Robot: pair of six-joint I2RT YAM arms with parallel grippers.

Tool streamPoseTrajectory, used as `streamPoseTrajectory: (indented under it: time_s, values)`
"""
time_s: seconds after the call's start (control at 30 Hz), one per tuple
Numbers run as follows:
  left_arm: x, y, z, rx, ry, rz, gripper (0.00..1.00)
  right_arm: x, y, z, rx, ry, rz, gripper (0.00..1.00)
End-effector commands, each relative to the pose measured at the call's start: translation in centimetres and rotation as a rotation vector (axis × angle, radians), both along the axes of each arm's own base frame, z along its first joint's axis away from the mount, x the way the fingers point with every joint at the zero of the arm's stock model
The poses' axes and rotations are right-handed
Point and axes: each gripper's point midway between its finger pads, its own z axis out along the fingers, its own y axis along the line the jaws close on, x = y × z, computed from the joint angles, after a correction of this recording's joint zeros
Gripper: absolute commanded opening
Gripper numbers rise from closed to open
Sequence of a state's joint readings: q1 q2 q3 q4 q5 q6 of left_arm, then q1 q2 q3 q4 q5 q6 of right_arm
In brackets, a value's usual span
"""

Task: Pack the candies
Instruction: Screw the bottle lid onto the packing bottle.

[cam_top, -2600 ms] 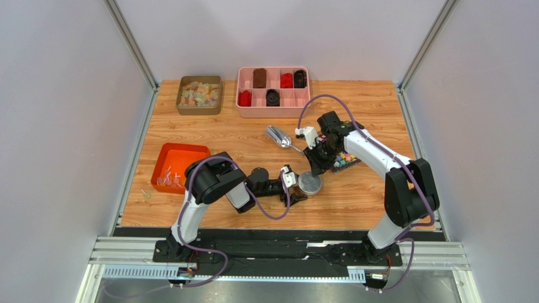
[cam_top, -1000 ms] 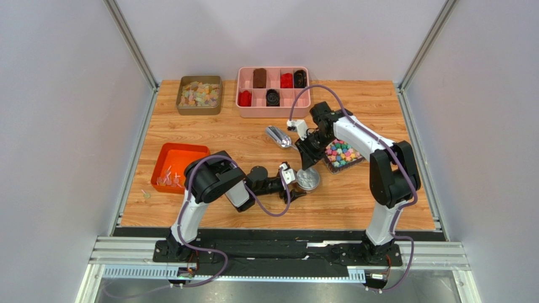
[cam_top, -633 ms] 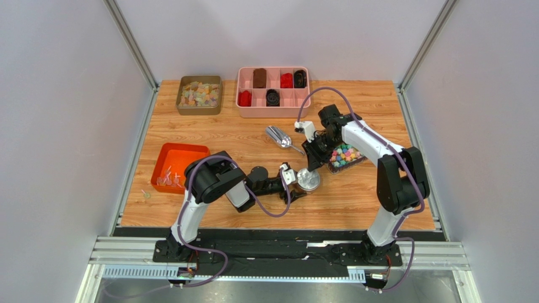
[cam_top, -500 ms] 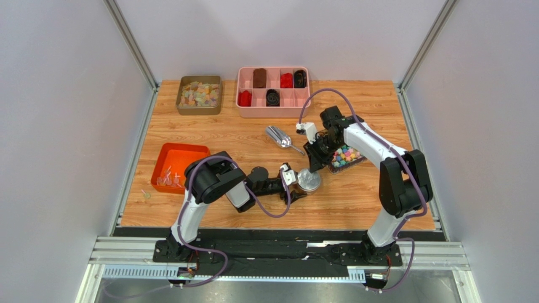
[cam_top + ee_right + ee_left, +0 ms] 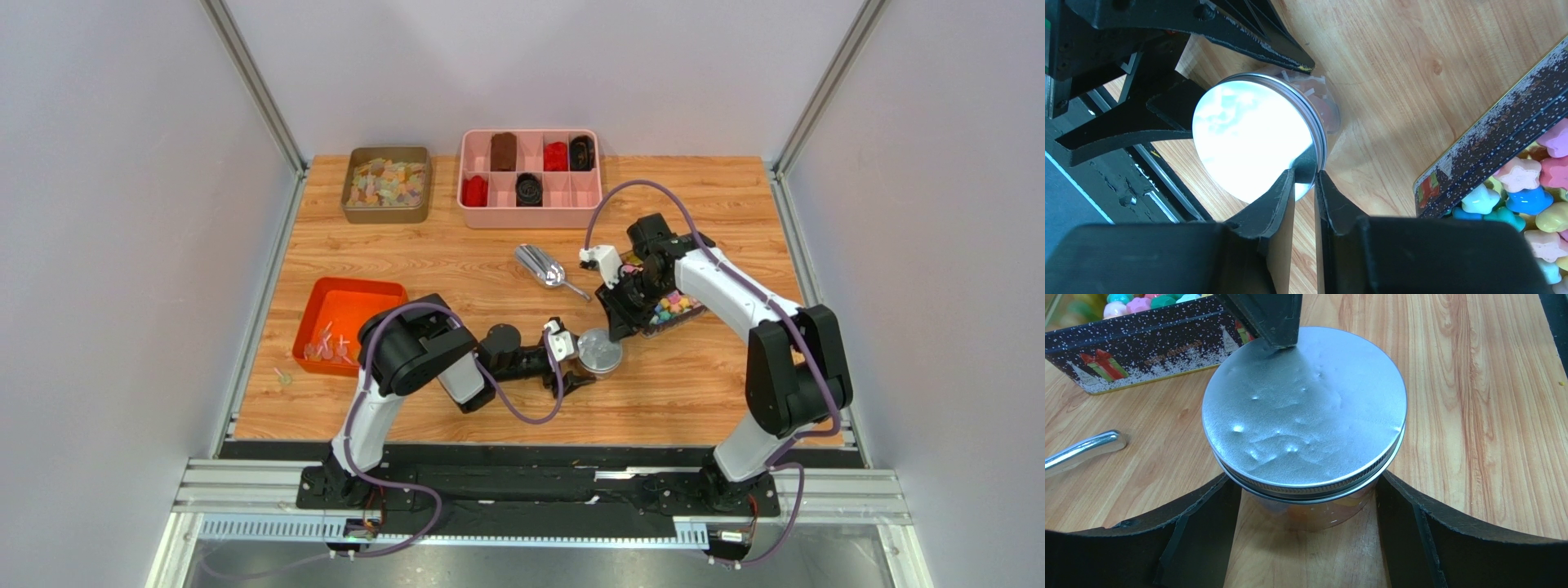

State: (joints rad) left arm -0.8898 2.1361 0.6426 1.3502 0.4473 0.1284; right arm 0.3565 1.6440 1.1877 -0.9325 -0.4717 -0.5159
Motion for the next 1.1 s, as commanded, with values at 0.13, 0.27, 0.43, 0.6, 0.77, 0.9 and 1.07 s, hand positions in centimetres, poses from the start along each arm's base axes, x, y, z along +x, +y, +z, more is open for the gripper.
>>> streamPoseTrajectory:
  time_s: [0.13,0.27,0.43,0.6,0.77,0.9,1.07]
  values:
    - [3.5,0.3,4.0,-0.130,-0.132,0.111,0.70,-4.4,-2.0,0.1,-0.080,0.136,0.005,0.23]
    - [3.3,0.2,4.1,-0.131,-0.136,0.097,0.70,-2.3,-1.2,1.5,-0.056,0.078,-0.010,0.30]
    - [3.2,0.2,4.1,-0.132,-0.139,0.090,0.70,0.9,0.5,3.2,-0.013,0.020,-0.011,0.43]
    - [3.1,0.2,4.2,-0.133,-0.139,0.089,0.70,2.9,2.3,3.5,0.016,-0.001,0.016,0.48]
    - [3.1,0.1,4.3,-0.134,-0.140,0.089,0.70,4.0,4.3,2.6,0.036,0.031,0.053,0.47]
    - [3.1,0.2,4.2,-0.133,-0.135,0.086,0.70,4.2,5.6,2.1,0.047,0.043,0.079,0.46]
    - [3.1,0.1,4.3,-0.135,-0.137,0.088,0.70,3.7,6.1,1.2,0.035,0.069,0.099,0.36]
